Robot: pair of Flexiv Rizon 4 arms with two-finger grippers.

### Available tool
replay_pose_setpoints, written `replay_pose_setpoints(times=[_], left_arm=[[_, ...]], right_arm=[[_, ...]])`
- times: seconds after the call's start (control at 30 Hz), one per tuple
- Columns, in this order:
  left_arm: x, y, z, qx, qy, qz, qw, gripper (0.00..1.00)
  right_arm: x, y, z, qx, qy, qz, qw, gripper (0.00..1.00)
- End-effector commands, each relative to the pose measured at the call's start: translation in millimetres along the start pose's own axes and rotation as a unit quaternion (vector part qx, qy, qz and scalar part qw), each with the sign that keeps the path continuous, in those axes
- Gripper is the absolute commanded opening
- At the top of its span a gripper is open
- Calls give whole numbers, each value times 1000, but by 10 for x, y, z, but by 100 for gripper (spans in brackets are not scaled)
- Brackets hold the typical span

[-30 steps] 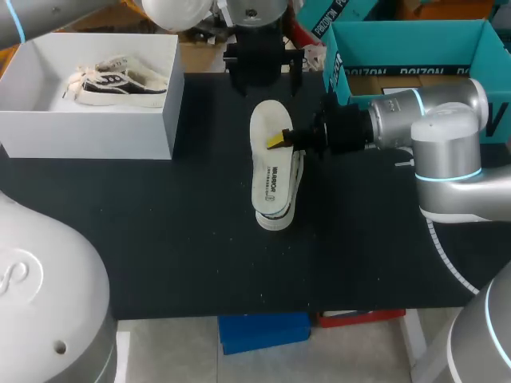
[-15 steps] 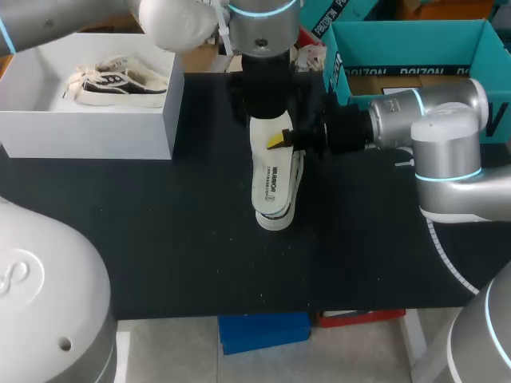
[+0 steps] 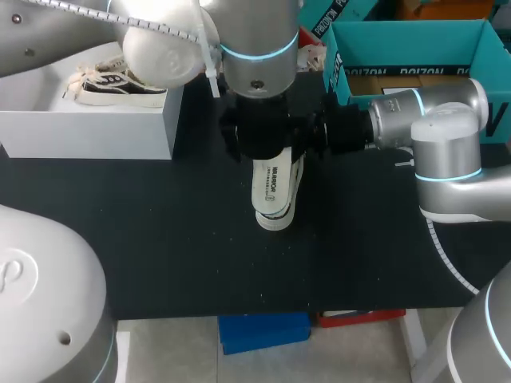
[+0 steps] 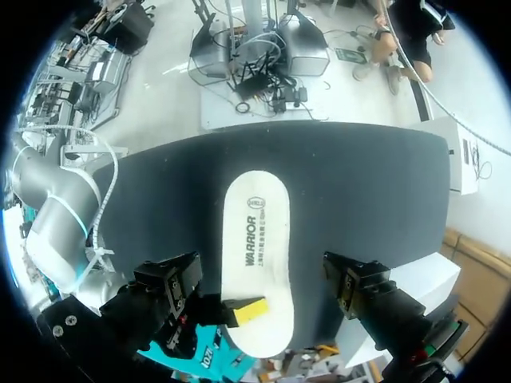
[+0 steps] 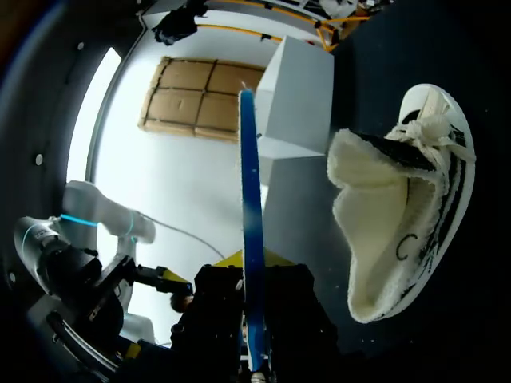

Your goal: Take the shoe out of the shoebox, open the shoe tongue, remove and reinsert the insole, then place the shoe into the shoebox

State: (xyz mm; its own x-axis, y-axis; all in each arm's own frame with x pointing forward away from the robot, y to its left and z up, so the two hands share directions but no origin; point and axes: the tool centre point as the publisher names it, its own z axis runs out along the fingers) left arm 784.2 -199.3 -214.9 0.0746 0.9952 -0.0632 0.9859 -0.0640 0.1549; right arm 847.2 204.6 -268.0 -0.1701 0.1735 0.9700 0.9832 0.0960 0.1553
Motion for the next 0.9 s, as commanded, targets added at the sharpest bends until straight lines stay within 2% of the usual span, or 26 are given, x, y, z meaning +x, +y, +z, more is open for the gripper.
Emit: replay_pose_setpoints(times=[0.03,0.13,0.2,0.23,0.33,0.43,0.47,0.9], left_arm=[[47,-87,42,0,-14,1,1000,100],[81,-95,21,4,-71,-2,997,100],[149,-51,-61,25,-170,-14,985,100],[190,-31,-101,22,-216,-15,976,100],[364,40,-185,22,-358,-29,933,100],[533,92,-206,47,-467,-23,883,100],[583,100,-198,68,-502,-4,862,100],[583,100,-198,68,-502,-4,862,100]], right_arm=[[-2,5,6,0,0,0,1000,0],[-2,5,6,0,0,0,1000,0],[-2,5,6,0,0,0,1000,0],[-2,5,6,0,0,0,1000,0],[-2,5,6,0,0,0,1000,0],[-2,5,6,0,0,0,1000,0],[-2,5,6,0,0,0,1000,0],[-2,5,6,0,0,0,1000,0]])
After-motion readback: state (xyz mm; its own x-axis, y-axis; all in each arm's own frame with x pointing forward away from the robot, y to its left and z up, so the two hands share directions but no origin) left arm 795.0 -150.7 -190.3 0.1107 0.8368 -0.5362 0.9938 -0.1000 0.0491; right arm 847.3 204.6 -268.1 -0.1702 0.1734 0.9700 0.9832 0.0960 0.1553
